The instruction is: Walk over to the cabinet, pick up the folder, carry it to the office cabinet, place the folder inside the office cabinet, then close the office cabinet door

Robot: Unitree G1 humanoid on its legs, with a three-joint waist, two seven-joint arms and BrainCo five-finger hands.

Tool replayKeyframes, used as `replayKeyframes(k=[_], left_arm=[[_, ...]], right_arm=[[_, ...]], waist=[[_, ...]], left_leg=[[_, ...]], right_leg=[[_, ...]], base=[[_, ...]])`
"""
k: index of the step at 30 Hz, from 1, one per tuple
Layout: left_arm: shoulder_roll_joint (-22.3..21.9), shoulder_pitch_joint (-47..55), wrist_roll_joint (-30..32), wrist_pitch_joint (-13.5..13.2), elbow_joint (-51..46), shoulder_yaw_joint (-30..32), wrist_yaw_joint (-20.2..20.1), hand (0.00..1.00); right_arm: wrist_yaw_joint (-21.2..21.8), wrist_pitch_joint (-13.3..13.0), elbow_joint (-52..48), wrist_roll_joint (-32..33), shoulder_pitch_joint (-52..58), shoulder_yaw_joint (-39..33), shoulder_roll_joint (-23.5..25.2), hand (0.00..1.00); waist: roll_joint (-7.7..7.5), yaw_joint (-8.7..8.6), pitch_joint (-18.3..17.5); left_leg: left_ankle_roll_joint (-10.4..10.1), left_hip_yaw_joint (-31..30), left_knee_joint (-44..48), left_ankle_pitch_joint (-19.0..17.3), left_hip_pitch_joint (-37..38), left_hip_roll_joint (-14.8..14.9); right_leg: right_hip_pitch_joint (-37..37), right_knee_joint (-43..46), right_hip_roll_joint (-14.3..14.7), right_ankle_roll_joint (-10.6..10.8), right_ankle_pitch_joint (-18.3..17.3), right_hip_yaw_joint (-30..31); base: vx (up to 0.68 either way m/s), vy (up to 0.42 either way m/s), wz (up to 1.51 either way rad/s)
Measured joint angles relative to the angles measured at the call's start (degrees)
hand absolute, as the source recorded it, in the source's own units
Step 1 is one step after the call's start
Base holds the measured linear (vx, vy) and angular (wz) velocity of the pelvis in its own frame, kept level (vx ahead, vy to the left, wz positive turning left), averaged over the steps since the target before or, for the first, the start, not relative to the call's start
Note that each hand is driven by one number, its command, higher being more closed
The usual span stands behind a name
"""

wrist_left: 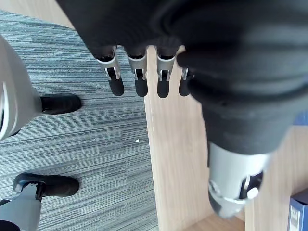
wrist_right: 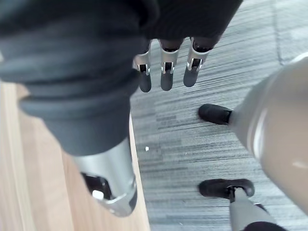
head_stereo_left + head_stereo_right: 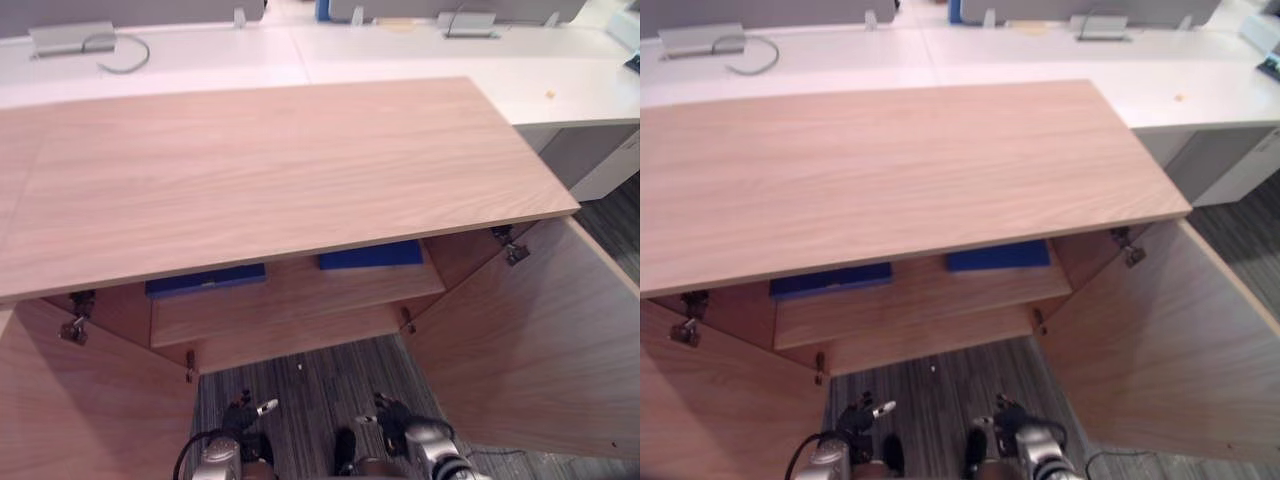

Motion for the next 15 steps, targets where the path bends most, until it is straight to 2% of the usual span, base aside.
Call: replayKeyframes(k=[2, 7, 9, 12, 15], left_arm=[[0.0, 0.4, 1.9, 0.0, 2.5, -0.9, 0.4, 0.00], [0.1, 0.0, 2.3, -0.1, 6.5, -2.1, 1.4, 0.00], [0.3, -0.2, 2.7, -0.1, 7.8, -2.2, 1.9, 0.00], [1.0, -0.5, 3.3, -0.1, 10.4, -2.7, 2.3, 0.00], [1.1, -0.9, 3.3, -0.1, 11.3, -3.8, 2.4, 0.00]], right_arm=[[-2.9, -1.2, -0.1, 6.0, 3.6, -7.9, 0.7, 0.00], [-7.2, -3.0, 0.1, 16.7, 8.3, -17.1, 1.1, 0.00], [-8.4, -3.1, 0.1, 18.6, 9.9, -19.7, 1.3, 0.00], [-10.3, -4.1, -0.9, 18.7, 10.9, -22.1, 1.3, 0.00], [-11.3, -4.4, -2.3, 18.8, 11.3, -23.8, 1.3, 0.00]], waist=[[0.42, -0.74, -1.7], [1.25, -1.82, -3.6], [1.55, -2.12, -4.2], [2.06, -3.99, -5.1], [2.09, -4.48, -5.5]], left_leg=[[0.3, 1.1, -2.2, 0.8, 2.0, -0.5], [0.2, 4.5, -5.1, 1.4, 5.2, -1.0], [0.1, 6.6, -5.8, 1.3, 6.1, -1.0], [-0.2, 11.0, -5.5, -0.2, 7.0, -1.0], [-0.6, 14.1, -4.5, -1.2, 6.9, -0.9]], right_leg=[[0.7, -0.8, 0.0, 0.0, 0.5, 1.4], [1.5, -3.0, 0.6, 0.2, 1.6, 5.1], [1.4, -3.8, 1.1, 0.3, 2.2, 7.4], [0.5, -4.9, 2.3, 0.3, 3.7, 12.5], [-0.5, -5.3, 3.0, 0.1, 5.1, 16.1]], base=[[-0.05, 0.016, -0.24], [-0.07, 0.022, -0.34], [-0.03, 0.025, -0.58], [-0.02, 0.017, -0.82], [0.01, 0.004, -0.68]])
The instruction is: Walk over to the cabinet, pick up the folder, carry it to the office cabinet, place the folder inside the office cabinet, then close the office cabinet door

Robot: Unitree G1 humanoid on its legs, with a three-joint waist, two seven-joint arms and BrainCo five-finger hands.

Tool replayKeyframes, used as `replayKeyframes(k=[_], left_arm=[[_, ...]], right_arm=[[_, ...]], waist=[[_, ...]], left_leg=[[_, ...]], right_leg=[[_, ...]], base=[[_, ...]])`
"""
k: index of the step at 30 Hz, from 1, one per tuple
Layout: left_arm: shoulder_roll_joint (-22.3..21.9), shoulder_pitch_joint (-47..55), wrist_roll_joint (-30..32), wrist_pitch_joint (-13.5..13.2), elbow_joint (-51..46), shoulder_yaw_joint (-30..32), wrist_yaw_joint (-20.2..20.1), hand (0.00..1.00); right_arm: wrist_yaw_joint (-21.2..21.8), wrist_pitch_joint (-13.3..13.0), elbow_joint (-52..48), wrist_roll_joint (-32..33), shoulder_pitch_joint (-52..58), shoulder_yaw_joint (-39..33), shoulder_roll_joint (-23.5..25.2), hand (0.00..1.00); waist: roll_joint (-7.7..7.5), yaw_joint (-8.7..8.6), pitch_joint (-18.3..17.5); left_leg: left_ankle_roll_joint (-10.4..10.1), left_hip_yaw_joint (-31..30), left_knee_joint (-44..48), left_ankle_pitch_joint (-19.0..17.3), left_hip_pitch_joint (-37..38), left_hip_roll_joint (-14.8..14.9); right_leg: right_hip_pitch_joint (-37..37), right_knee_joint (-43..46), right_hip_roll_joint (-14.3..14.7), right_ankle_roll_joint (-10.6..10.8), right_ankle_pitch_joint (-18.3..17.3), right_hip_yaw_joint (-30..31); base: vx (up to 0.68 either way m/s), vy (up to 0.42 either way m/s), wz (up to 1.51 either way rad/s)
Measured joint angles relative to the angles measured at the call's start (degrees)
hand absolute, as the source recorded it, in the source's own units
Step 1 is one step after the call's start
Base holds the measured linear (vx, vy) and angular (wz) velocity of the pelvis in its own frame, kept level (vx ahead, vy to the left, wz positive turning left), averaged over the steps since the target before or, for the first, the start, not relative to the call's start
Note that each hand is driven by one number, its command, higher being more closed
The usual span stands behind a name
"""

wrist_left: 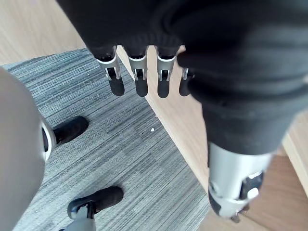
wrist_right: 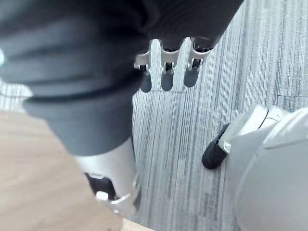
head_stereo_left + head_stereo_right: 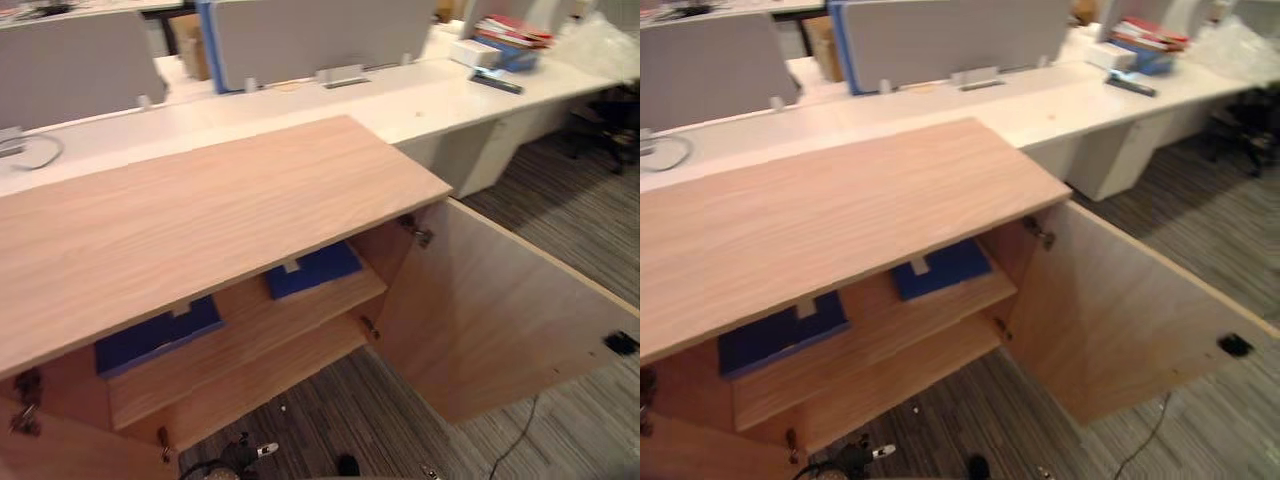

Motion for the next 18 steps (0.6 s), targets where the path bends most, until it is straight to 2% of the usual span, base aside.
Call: replayKeyframes(k=[4, 7, 8, 12, 15, 17, 18], left_arm=[[-0.7, -0.7, -0.3, 0.0, 0.6, -2.6, 0.0, 0.00], [-1.2, -1.7, -0.3, 0.0, 0.7, -4.8, 0.0, 0.00], [-1.4, -2.2, -0.2, -0.1, 0.7, -7.3, -0.1, 0.00], [-1.8, -1.7, 0.3, -0.8, 0.7, -11.4, -0.5, 0.00], [-2.0, -1.3, 0.7, -1.1, 0.6, -10.9, -0.5, 0.00], [-2.3, -1.7, 1.0, -1.4, 0.3, -8.2, -0.4, 0.00], [-2.5, -1.5, 1.1, -1.4, -0.3, -5.7, -0.3, 0.00]], right_arm=[[-1.3, -0.7, -0.3, 2.0, 0.3, -5.9, -0.1, 0.00], [-1.3, -0.7, 0.2, 3.1, 0.4, -8.3, 0.1, 0.00], [-1.3, -0.7, 0.4, 5.5, 0.6, -10.0, 0.6, 0.00], [-2.3, -1.6, -0.1, 8.8, 0.8, -9.9, 1.9, 0.00], [-4.3, -2.8, -4.4, 9.8, 0.0, -9.8, 2.8, 0.00], [-5.9, -3.5, -11.0, 10.8, -0.9, -9.2, 3.1, 0.00], [-6.9, -4.3, -16.7, 10.9, -1.9, -7.7, 3.2, 0.00]], waist=[[0.58, -0.72, -0.2], [0.77, -1.58, -0.3], [0.81, -1.86, -0.3], [0.99, -2.39, 0.0], [0.98, -2.40, 1.9], [0.86, -2.06, 3.3], [0.83, -1.89, 3.9]], left_leg=[[0.3, 1.8, 3.1, -2.5, 0.5, 0.4], [0.4, 1.8, 3.4, -3.1, 0.6, 0.3], [0.6, 1.7, 4.2, -3.6, 0.6, 0.3], [0.9, 1.4, 5.1, -4.2, 0.6, 0.0], [1.5, 2.3, 6.3, -4.6, 0.3, -0.2], [1.5, 5.3, 7.9, -5.5, -0.3, -0.1], [2.0, 8.9, 8.9, -6.4, -1.0, 0.7]], right_leg=[[0.2, -0.4, 0.7, 0.0, 0.4, 3.6], [0.5, -0.4, 0.7, 0.0, 0.5, 3.7], [0.8, -0.4, 0.5, 0.0, 0.4, 3.7], [0.9, -0.3, -0.2, 0.1, 0.4, 3.7], [0.1, 0.9, -0.4, 0.3, 0.6, 4.8], [-1.6, 1.9, -0.2, 1.1, 1.2, 7.2], [-3.2, 1.4, -0.2, 1.0, 0.8, 7.9]], base=[[0.06, -0.012, -0.55], [0.04, -0.008, -0.10], [0.01, -0.002, 0.03], [-0.03, 0.002, 0.03], [-0.05, 0.007, -0.16], [-0.12, 0.012, -0.72], [-0.15, -0.002, -1.10]])
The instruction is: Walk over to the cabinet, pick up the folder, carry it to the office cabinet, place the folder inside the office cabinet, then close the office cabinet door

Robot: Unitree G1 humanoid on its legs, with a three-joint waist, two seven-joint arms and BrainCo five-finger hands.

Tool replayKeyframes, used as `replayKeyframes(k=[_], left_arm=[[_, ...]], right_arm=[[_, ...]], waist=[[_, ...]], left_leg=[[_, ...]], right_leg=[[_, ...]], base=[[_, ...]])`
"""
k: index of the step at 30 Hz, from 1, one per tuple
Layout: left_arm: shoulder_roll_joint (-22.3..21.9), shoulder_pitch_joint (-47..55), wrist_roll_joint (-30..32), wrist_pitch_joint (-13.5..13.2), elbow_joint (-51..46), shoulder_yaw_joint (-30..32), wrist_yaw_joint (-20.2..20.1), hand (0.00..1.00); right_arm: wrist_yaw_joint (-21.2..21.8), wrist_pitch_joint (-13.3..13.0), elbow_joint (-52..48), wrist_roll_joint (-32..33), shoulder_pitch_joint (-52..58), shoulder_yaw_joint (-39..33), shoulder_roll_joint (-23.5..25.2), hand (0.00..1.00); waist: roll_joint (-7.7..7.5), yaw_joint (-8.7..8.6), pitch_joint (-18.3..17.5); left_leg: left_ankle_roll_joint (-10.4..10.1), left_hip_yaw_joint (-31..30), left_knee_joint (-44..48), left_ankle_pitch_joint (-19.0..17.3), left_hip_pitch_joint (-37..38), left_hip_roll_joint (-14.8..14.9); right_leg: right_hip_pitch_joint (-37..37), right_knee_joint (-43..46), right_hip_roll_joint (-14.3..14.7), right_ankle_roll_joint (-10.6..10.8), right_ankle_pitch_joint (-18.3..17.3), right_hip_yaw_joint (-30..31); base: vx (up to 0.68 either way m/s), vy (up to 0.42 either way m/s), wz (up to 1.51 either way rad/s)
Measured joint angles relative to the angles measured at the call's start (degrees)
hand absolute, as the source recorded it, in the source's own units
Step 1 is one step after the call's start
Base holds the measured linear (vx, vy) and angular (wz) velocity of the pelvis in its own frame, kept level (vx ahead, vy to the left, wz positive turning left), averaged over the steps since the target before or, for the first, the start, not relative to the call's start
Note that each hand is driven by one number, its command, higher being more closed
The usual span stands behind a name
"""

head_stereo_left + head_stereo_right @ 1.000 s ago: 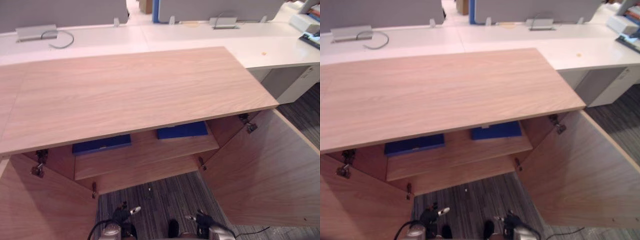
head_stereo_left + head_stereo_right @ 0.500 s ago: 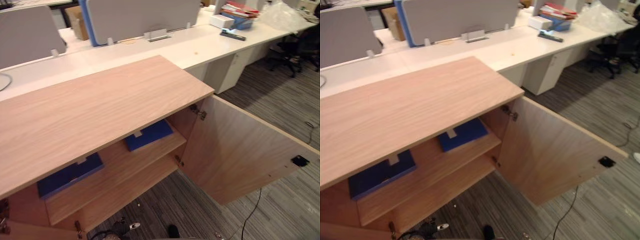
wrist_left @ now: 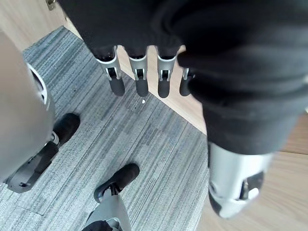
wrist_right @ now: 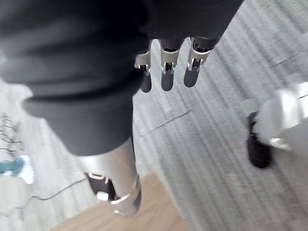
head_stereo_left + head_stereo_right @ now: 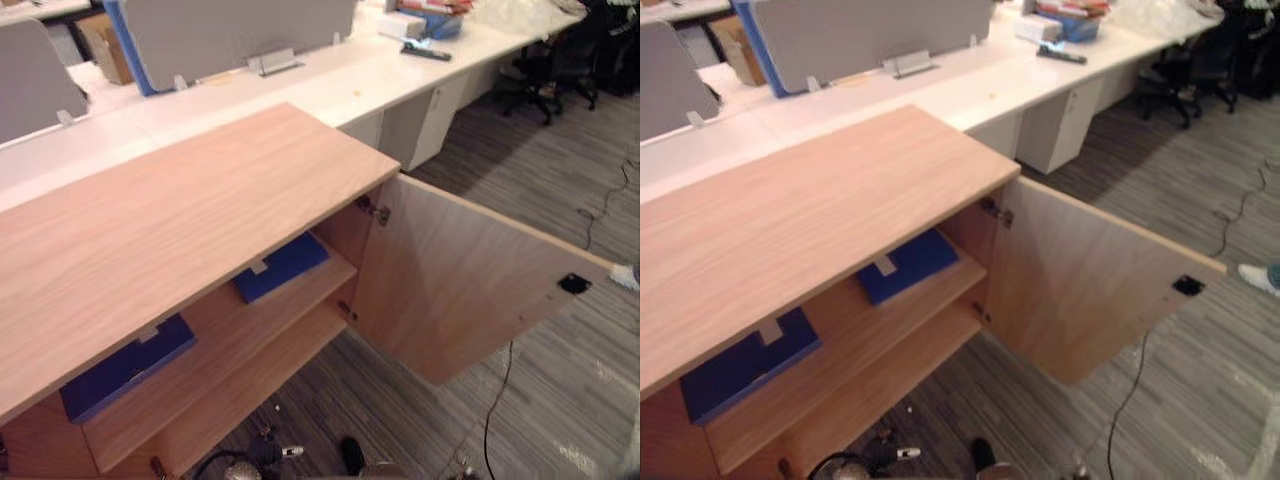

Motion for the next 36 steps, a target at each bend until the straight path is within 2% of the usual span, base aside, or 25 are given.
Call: replayKeyframes(k=[1, 2, 3, 4, 5, 6, 7, 8, 10, 12, 13, 15, 16, 21, 26, 28, 35, 36], left_arm=[[-0.7, 0.1, 0.0, 0.0, -0.4, 1.9, 0.1, 0.00], [-1.1, 0.2, 0.0, 0.0, -1.2, 3.8, 0.2, 0.00], [-1.0, 0.4, 0.0, 0.1, -1.9, 5.2, 0.4, 0.00], [-1.0, 0.9, -0.1, 0.1, -2.5, 6.7, 0.5, 0.00], [-1.1, 1.4, -0.1, 0.1, -3.2, 7.2, 0.5, 0.00], [-1.1, 1.7, -0.3, 0.2, -3.6, 7.2, 0.5, 0.00], [-1.0, 1.9, -0.4, 0.3, -3.5, 7.1, 0.5, 0.00], [-1.2, 1.5, -0.9, 0.4, -3.4, 7.5, 0.6, 0.00], [-2.4, 1.5, -1.0, 0.4, -3.4, 8.3, 0.6, 0.00], [-3.0, 1.5, -1.0, 0.4, -3.2, 8.3, 0.7, 0.00], [-2.6, 1.4, -1.0, 0.2, -3.4, 8.6, 0.9, 0.00], [-1.2, 1.2, -1.0, 0.2, -3.7, 9.3, 1.0, 0.00], [-0.4, 1.4, -1.1, 0.2, -4.0, 9.9, 1.2, 0.00], [2.1, 3.1, -2.4, 0.3, -4.9, 10.7, 1.6, 0.00], [2.0, 3.7, -2.3, 0.2, -6.6, 9.5, 1.2, 0.00], [2.0, 3.8, -2.3, 0.2, -7.2, 9.1, 0.8, 0.00], [3.2, 5.0, -2.9, -0.2, -7.2, 8.9, 0.1, 0.00], [3.2, 5.2, -2.9, -0.2, -7.2, 8.9, 0.1, 0.00]], right_arm=[[-0.9, -0.5, -4.7, -0.4, -0.2, 1.1, -0.1, 0.00], [-1.8, -1.2, -8.6, -1.4, -0.7, 2.4, -0.2, 0.00], [-2.3, -1.7, -11.2, -2.9, -1.8, 3.8, -0.2, 0.00], [-3.0, -2.0, -14.1, -4.5, -2.1, 5.3, -0.2, 0.00], [-3.8, -2.3, -17.2, -7.2, -2.0, 6.7, -0.2, 0.00], [-3.9, -2.3, -18.4, -8.7, -1.9, 7.3, -0.3, 0.00], [-4.0, -2.3, -20.0, -11.7, -1.9, 7.8, -0.3, 0.00], [-4.0, -2.0, -20.2, -14.7, -2.9, 7.9, -1.7, 0.00], [-3.7, -1.6, -20.3, -18.2, -3.7, 8.0, -3.9, 0.00], [-3.2, -1.2, -21.2, -21.2, -4.9, 8.0, -7.5, 0.00], [-2.3, -1.0, -22.7, -22.8, -5.4, 8.1, -9.2, 0.00], [-0.8, -1.0, -24.0, -24.6, -6.1, 9.4, -11.2, 0.00], [0.1, -1.0, -24.0, -24.9, -6.4, 10.3, -12.5, 0.00], [3.3, -1.0, -21.5, -24.7, -10.5, 14.8, -17.2, 0.00], [5.3, -1.1, -18.3, -24.6, -17.1, 20.1, -23.3, 0.00], [6.0, -1.6, -15.7, -24.4, -21.8, 23.3, -26.5, 0.00], [10.3, -2.3, -9.5, -22.2, -30.7, 31.5, -30.9, 0.00], [9.9, -2.3, -8.8, -21.7, -31.3, 32.0, -31.0, 0.00]], waist=[[1.12, 0.41, 0.1], [2.23, 1.31, 0.6], [2.59, 2.19, 0.8], [2.46, 2.97, 1.2], [2.27, 3.18, 1.2], [2.00, 3.14, 1.0], [1.45, 2.79, 0.7], [1.91, 2.74, 1.0], [2.51, 2.78, 1.4], [3.16, 2.94, 1.4], [2.83, 3.48, 1.4], [1.96, 3.25, 1.9], [1.29, 3.42, 1.9], [1.12, 3.64, 1.8], [1.15, 3.85, 1.8], [1.18, 4.13, 1.8], [1.74, 5.36, 2.0], [1.79, 5.37, 2.0]], left_leg=[[0.1, 3.0, 0.1, -0.1, -0.4, 0.9], [0.1, 6.2, 0.1, 0.0, -0.2, 2.4], [-0.1, 9.2, 0.1, 0.1, 0.1, 3.7], [-0.3, 12.3, 0.1, 0.3, 1.2, 4.5], [-0.4, 15.0, 0.4, 0.3, 2.6, 4.9], [-0.4, 15.7, 0.9, 0.3, 3.0, 5.1], [-0.7, 16.0, 2.8, -0.2, 3.3, 6.0], [-1.6, 15.1, 5.7, -0.8, 2.6, 8.3], [-2.0, 13.3, 6.8, -0.9, 1.9, 9.3], [-2.0, 8.7, 1.4, 1.0, 1.7, 7.5], [-2.9, 8.6, 0.0, 2.5, 2.5, 6.9], [-3.4, 8.5, -0.5, 2.9, 2.8, 6.5], [-3.6, 8.8, -0.5, 3.0, 2.6, 6.6], [-4.3, 8.4, -2.3, 4.6, 1.9, 6.7], [-3.9, 6.2, -4.1, 5.7, 1.5, 5.8], [-3.8, 4.9, -4.2, 5.7, 0.5, 4.9], [-3.1, 0.4, -3.9, 5.7, -1.0, 3.5], [-3.0, -0.1, -3.8, 5.7, -1.3, 3.4]], right_leg=[[-1.5, 0.3, -1.0, -3.1, -2.1, -7.8], [-2.7, 1.2, -2.3, -4.2, -3.0, -18.7], [-3.3, 2.2, -4.0, -4.2, -3.0, -31.4], [-2.5, 4.3, -6.7, -4.5, -3.0, -45.7], [-0.4, 7.5, -10.2, -5.5, -3.7, -56.5], [0.6, 8.7, -11.6, -5.6, -3.6, -58.9], [2.3, 10.4, -13.6, -6.6, -2.2, -59.4], [2.1, 11.3, -12.4, -5.0, -2.1, -57.9], [2.0, 12.1, -11.7, -5.5, -2.4, -56.2], [1.8, 12.3, -11.2, -5.3, -2.6, -53.4], [1.7, 11.4, -10.5, -4.3, -3.2, -51.2], [3.4, 7.4, -9.2, -2.6, -2.6, -48.9], [3.7, 4.5, -8.1, -2.4, -1.3, -48.1], [3.6, 2.0, -6.5, -2.9, -0.4, -47.6], [3.5, 1.6, -6.7, -3.1, 0.0, -48.2], [3.4, -0.2, -6.8, -3.0, 1.5, -48.4], [4.2, -1.7, -8.3, -2.6, 3.2, -50.1], [4.4, -1.9, -8.4, -2.6, 3.3, -50.4]], base=[[-0.14, 0.009, -1.50], [-0.08, 0.026, -1.65], [-0.03, 0.054, -1.78], [0.06, 0.051, -1.68], [0.10, 0.034, -1.20], [0.21, -0.010, -0.84], [0.23, -0.077, -0.50], [0.19, -0.077, -0.38], [0.13, -0.118, -0.19], [0.06, -0.051, -0.24], [-0.02, 0.004, -0.25], [-0.04, -0.017, -0.13], [-0.05, -0.045, -0.16], [-0.01, -0.070, -0.05], [-0.03, -0.032, 0.11], [-0.05, 0.003, 0.11], [-0.05, 0.016, 0.18], [-0.07, 0.006, 0.29]])
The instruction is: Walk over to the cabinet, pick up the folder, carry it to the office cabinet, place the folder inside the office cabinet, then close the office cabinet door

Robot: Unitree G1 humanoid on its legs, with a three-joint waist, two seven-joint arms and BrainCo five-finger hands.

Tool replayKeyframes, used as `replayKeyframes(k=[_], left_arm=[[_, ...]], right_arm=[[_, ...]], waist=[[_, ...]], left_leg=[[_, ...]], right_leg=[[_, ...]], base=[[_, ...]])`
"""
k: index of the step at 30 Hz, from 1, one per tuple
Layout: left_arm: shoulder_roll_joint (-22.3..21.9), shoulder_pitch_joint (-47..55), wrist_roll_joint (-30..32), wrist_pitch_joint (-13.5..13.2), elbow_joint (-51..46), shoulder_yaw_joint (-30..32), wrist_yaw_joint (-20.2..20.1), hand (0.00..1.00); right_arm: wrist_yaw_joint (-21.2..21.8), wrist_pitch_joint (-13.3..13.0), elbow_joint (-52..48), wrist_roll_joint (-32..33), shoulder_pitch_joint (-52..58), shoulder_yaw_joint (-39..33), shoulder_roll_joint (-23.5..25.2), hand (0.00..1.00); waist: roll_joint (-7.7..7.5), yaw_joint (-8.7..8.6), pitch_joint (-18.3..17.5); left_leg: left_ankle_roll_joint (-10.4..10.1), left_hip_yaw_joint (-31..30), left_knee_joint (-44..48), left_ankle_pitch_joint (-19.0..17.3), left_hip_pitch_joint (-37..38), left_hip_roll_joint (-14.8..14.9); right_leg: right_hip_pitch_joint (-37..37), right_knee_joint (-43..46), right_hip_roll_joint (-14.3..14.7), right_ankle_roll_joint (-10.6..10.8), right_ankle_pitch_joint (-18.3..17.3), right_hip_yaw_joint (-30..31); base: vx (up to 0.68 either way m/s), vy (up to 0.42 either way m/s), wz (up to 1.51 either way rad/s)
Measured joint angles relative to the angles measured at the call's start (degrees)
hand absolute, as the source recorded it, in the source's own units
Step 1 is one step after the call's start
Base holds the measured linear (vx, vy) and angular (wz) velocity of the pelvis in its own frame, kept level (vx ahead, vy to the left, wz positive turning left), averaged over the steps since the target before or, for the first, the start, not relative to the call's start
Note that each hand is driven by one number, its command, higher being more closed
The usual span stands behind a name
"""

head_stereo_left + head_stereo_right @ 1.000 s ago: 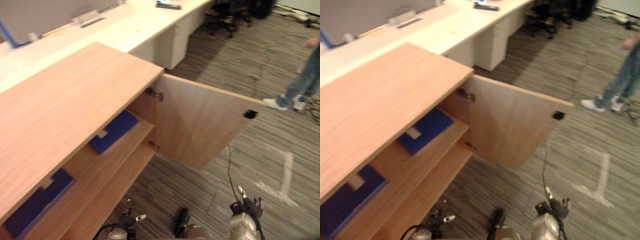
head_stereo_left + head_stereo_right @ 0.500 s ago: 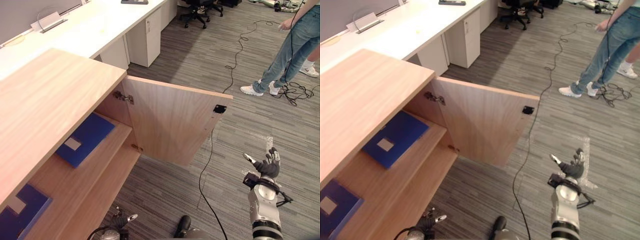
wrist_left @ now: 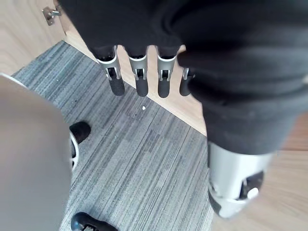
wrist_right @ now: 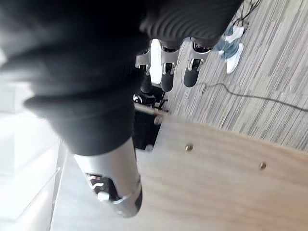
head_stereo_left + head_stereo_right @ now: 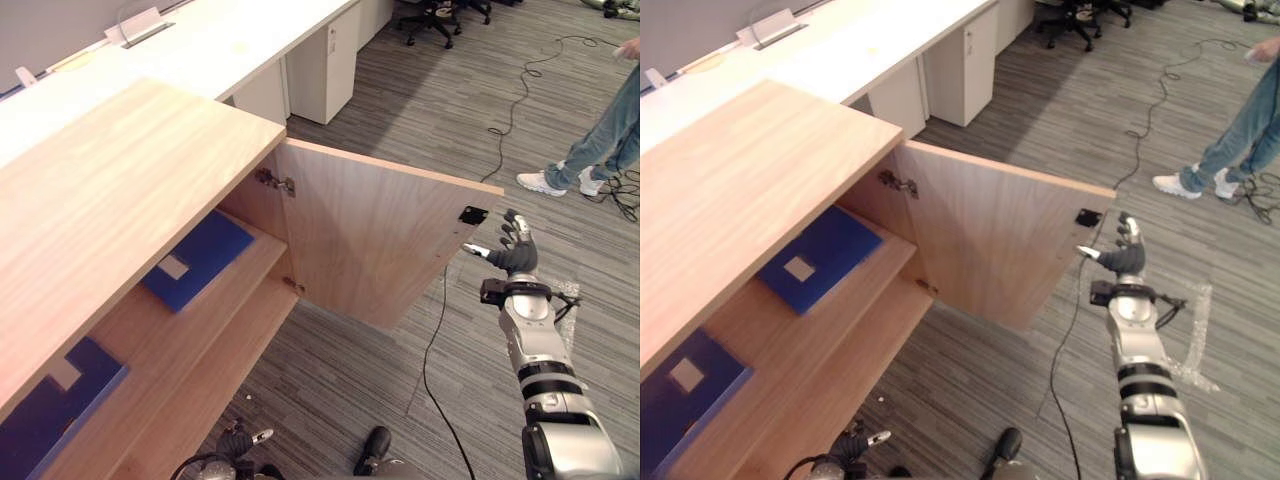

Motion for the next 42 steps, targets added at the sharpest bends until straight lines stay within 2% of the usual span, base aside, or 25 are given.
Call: replayKeyframes(k=[4, 14, 18, 21, 23, 24, 25, 27, 29, 31, 32, 35, 36, 39, 40, 41, 42], left_arm=[[-0.1, 0.4, -2.0, -0.3, 0.0, 0.5, -0.1, 0.00], [-0.7, 1.1, -3.2, -1.5, -1.0, 1.0, -0.2, 0.00], [-0.6, 1.5, -3.1, -1.7, -1.0, 1.0, -0.5, 0.00], [-0.5, 1.8, -2.5, -1.7, -0.8, 1.0, -1.1, 0.00], [-0.4, 1.8, -1.1, -1.7, -0.2, 1.2, -2.2, 0.00], [-0.4, 1.8, -0.8, -1.7, 0.0, 1.2, -2.3, 0.00], [-0.4, 1.3, 0.3, -1.8, 1.0, 1.6, -2.7, 0.00], [-0.4, 0.9, 0.9, -1.9, 1.6, 2.0, -2.9, 0.00], [-0.3, 0.8, 2.1, -2.1, 2.3, 2.3, -3.2, 0.00], [-0.2, 0.3, 2.7, -2.2, 2.8, 2.3, -3.3, 0.00], [-0.2, -0.5, 3.1, -2.2, 3.5, 2.3, -3.5, 0.00], [-0.3, -1.5, 3.3, -2.2, 3.6, 2.9, -3.4, 0.00], [-0.2, -1.3, 3.5, -2.2, 3.6, 3.8, -3.4, 0.00], [0.0, -1.2, 3.7, -2.2, 3.6, 5.7, -3.3, 0.00], [0.3, -1.1, 4.0, -2.1, 3.6, 6.0, -3.3, 0.00], [0.0, -0.8, 4.0, -2.1, 3.6, 6.0, -3.2, 0.00], [-0.5, -0.3, 4.1, -2.3, 3.6, 6.1, -3.1, 0.00]], right_arm=[[0.9, 0.2, 4.4, 1.8, -3.3, 2.6, -2.7, 0.00], [1.6, 0.4, 7.8, 2.5, -7.7, 6.2, -4.2, 0.00], [1.8, 0.6, 6.7, 2.5, -7.8, 13.6, -7.9, 0.00], [3.3, 1.6, 0.6, 2.5, -6.4, 24.4, -15.7, 0.00], [7.1, 1.9, -8.2, 1.5, -4.6, 33.6, -24.6, 0.00], [8.8, 1.9, -10.3, 1.2, -4.5, 35.9, -26.8, 0.00], [13.1, 1.9, -17.6, -0.1, -4.4, 41.3, -31.9, 0.00], [16.2, 1.9, -22.7, -0.8, -4.4, 43.7, -34.9, 0.00], [23.7, 1.5, -32.5, -0.8, -4.8, 47.7, -38.6, 0.00], [28.0, 0.2, -38.2, -0.8, -5.1, 51.0, -39.1, 0.00], [33.5, -2.8, -44.9, -1.0, -5.6, 57.3, -38.6, 0.00], [39.4, -7.2, -53.2, -1.9, -4.3, 66.0, -32.2, 0.00], [40.5, -8.0, -54.9, -2.0, -4.1, 66.7, -30.9, 0.00], [40.8, -8.3, -56.1, -2.0, -4.3, 66.3, -31.2, 0.00], [40.8, -8.3, -56.2, -2.0, -4.2, 66.3, -31.3, 0.00], [40.8, -8.3, -56.6, -2.0, -4.0, 66.3, -31.4, 0.00], [40.8, -8.4, -58.4, -2.0, -3.2, 65.9, -32.4, 0.00]], waist=[[0.52, 0.03, 0.3], [1.55, -0.33, 1.5], [1.48, -1.34, 1.5], [1.45, -2.85, 1.6], [1.38, -3.82, 1.5], [1.33, -3.93, 1.5], [1.30, -4.25, 1.4], [1.20, -4.49, 1.3], [0.99, -4.61, 0.7], [0.69, -4.04, 0.0], [0.41, -2.72, -0.4], [-0.07, -0.99, -0.7], [-0.52, -0.89, -0.8], [-1.65, -0.69, -1.3], [-2.30, -0.50, -1.6], [-1.56, -0.33, -1.9], [-1.06, -0.78, -2.4]], left_leg=[[0.6, -1.1, 0.5, -0.1, -0.1, -0.4], [0.9, -4.5, 1.7, 0.1, -1.4, 0.3], [0.9, -5.1, 1.7, 0.1, -1.9, 0.5], [0.9, -5.0, 1.9, 0.0, -2.0, 1.1], [0.7, -4.1, 2.3, 0.0, -1.9, 2.2], [0.6, -3.9, 2.4, 0.0, -1.9, 2.5], [0.2, -3.4, 3.0, 0.1, -1.8, 3.8], [-0.3, -3.2, 3.2, 0.3, -1.6, 4.5], [-0.8, -3.0, 3.7, 0.6, -1.4, 6.1], [-1.6, -3.6, 3.7, 1.1, -1.4, 7.0], [-2.0, -4.3, 3.7, 1.3, -1.5, 7.6], [-2.0, -6.2, 1.7, 2.8, -2.6, 7.8], [-1.9, -6.3, 0.2, 3.2, -2.9, 7.5], [-1.8, -6.2, -2.8, 4.2, -2.7, 6.5], [-1.7, -6.1, -3.9, 4.2, -2.5, 6.3], [-1.4, -6.4, -4.7, 4.0, -2.5, 7.5], [-3.1, -6.4, -3.6, 5.9, -3.0, 9.4]], right_leg=[[0.9, -0.8, -0.4, 0.0, 0.9, -0.7], [1.0, -1.1, 0.1, 0.0, 1.0, -1.3], [0.7, -1.1, 0.3, 0.0, 1.0, -1.2], [0.6, -1.2, 0.8, 0.0, 1.0, -0.6], [0.3, -1.2, 2.0, -0.1, 0.9, 1.8], [0.2, -1.2, 2.3, -0.2, 0.9, 2.4], [-0.1, -1.2, 3.3, -0.6, 0.6, 3.5], [-0.1, -1.2, 4.1, -1.1, 0.2, 3.9], [-0.1, -1.2, 5.9, -2.0, -0.5, 4.4], [-0.1, -1.2, 7.0, -2.8, -1.2, 4.7], [-0.1, -1.2, 7.9, -3.0, -2.2, 4.7], [-1.3, -1.5, 8.9, -3.3, -3.2, 4.3], [-2.1, -1.5, 8.9, -3.3, -3.5, 3.9], [-3.0, -1.5, 8.9, -3.7, -3.9, 3.8], [-3.1, -1.4, 9.1, -2.7, -5.3, 3.8], [-3.2, -0.2, 9.6, -1.4, -7.0, 3.8], [-5.4, 8.6, 8.8, -7.0, -7.2, 6.6]], base=[[-0.07, 0.005, 0.10], [-0.07, -0.031, 0.04], [-0.02, -0.006, -0.01], [0.01, -0.004, -0.08], [0.04, -0.011, -0.24], [0.04, -0.047, -0.44], [0.02, -0.058, -0.36], [0.00, -0.075, -0.25], [-0.02, -0.143, -0.19], [-0.04, -0.134, -0.12], [-0.05, -0.139, -0.03], [-0.06, -0.108, 0.12], [-0.06, -0.080, 0.22], [-0.04, -0.040, 0.07], [0.00, 0.000, 0.00], [0.01, -0.022, 0.11], [0.06, 0.024, 0.38]])
